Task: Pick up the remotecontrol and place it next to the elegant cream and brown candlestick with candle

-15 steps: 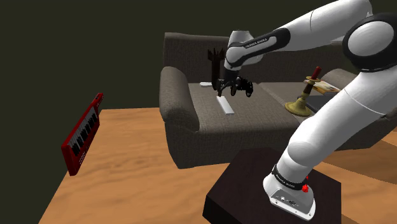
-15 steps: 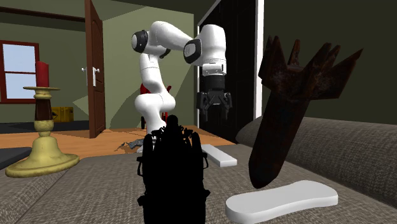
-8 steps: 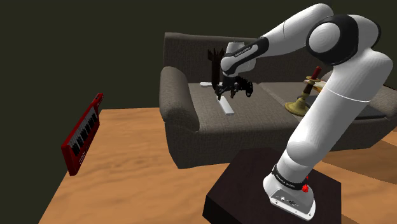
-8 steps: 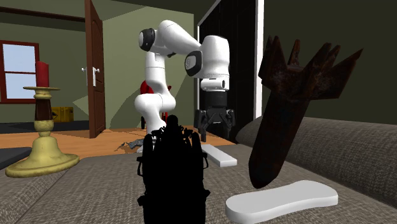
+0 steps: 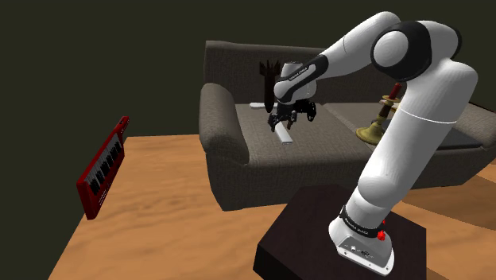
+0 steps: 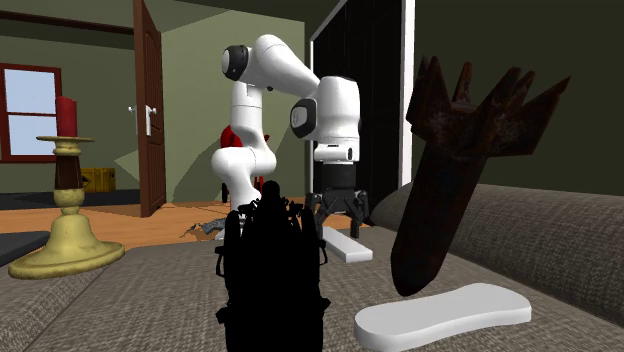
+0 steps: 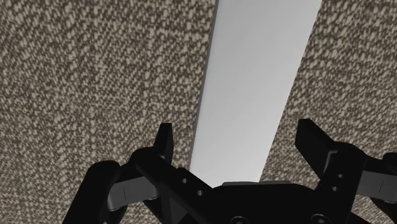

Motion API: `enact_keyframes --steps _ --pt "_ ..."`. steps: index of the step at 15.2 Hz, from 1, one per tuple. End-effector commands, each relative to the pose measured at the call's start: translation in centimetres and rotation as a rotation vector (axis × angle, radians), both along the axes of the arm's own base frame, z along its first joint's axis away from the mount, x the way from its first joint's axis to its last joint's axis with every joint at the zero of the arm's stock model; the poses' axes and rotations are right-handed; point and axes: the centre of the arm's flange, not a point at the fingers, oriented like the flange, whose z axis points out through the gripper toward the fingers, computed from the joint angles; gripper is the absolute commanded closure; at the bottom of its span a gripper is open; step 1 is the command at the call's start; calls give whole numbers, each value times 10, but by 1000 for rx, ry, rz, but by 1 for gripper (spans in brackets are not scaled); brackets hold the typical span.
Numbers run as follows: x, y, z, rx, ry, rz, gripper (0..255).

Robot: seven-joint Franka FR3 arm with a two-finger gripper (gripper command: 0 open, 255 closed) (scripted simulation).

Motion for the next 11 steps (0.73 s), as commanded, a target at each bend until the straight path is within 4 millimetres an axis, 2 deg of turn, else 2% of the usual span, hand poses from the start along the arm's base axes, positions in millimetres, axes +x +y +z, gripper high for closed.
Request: enact_keyframes --steps 1,6,7,11 --pt "0 0 -2 0 0 0 0" --pt "0 0 -2 0 0 0 0" --pt "0 0 -2 0 0 0 255" --pt "0 0 -2 0 0 0 255"
